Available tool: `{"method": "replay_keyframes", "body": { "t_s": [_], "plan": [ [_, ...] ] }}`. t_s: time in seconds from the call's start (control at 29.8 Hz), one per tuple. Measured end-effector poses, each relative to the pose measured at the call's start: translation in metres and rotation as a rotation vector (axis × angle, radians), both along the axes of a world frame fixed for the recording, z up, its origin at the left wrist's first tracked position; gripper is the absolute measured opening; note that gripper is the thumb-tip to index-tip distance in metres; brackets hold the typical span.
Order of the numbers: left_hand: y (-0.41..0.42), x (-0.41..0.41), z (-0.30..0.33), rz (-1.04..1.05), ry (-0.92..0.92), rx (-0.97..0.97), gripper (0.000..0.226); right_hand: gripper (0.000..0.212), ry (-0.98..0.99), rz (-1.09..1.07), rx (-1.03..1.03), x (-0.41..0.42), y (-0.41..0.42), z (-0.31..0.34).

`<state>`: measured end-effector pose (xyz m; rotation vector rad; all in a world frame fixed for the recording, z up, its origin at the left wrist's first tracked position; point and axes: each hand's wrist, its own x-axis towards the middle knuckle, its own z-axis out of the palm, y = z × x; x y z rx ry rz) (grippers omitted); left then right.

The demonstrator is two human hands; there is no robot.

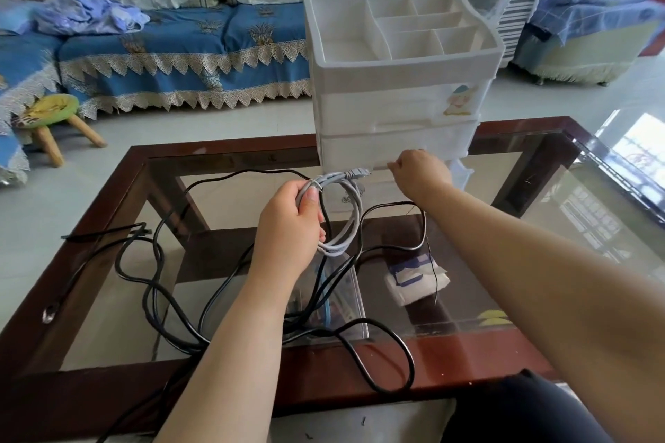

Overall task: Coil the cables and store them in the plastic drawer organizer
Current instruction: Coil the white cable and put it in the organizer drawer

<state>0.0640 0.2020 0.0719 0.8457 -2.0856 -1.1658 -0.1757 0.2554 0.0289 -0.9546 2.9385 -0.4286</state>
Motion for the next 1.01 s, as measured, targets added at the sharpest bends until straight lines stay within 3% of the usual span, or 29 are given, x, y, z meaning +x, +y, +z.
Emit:
{"method": "replay_keyframes", "body": {
  "t_s": [0.13,0.27,0.34,0.37,0.44,0.5,0.6,0.67,0.8,0.94,1.01],
  "plan": [
    [0.0,-0.001,0.003,-0.002,0.059,0.155,0.02,0.024,0.004,0.06,0.048,-0.007,0.003,0.004],
    [0.002,-0.006,0.002,0.019,0.12,0.335,0.022,0.061,-0.252,0.215,0.237,-0.011,0.014,0.016],
    [0.001,-0.009,0.001,0.047,0.155,0.459,0.022,0.063,-0.289,0.274,0.263,-0.002,0.022,0.023],
    [0.001,-0.011,0.0,0.063,0.18,0.533,0.022,0.051,-0.199,0.293,0.165,0.006,0.026,0.027],
    [0.0,-0.013,-0.001,0.101,0.241,0.696,0.024,0.032,0.045,0.319,-0.224,0.028,0.037,0.033],
    [-0.001,-0.015,-0.001,0.136,0.306,0.849,0.026,0.03,0.266,0.53,-0.56,0.05,0.05,0.036],
    [-0.004,-0.015,-0.003,0.154,0.372,1.053,0.026,0.038,0.431,0.945,-0.484,0.069,0.063,0.023],
    [-0.005,-0.016,-0.006,0.139,0.383,1.148,0.026,0.036,0.437,1.019,-0.377,0.074,0.065,0.012],
    [0.0,-0.018,-0.006,0.072,0.341,1.215,0.033,0.033,0.341,0.978,-0.389,0.072,0.07,0.006],
    [0.004,-0.024,-0.007,-0.006,0.161,1.006,0.059,0.028,0.181,0.7,-0.494,0.058,0.075,0.012],
    [0.006,-0.025,-0.008,-0.042,0.104,0.882,0.062,0.025,0.119,0.502,-0.419,0.046,0.074,0.013]
  ]
}}
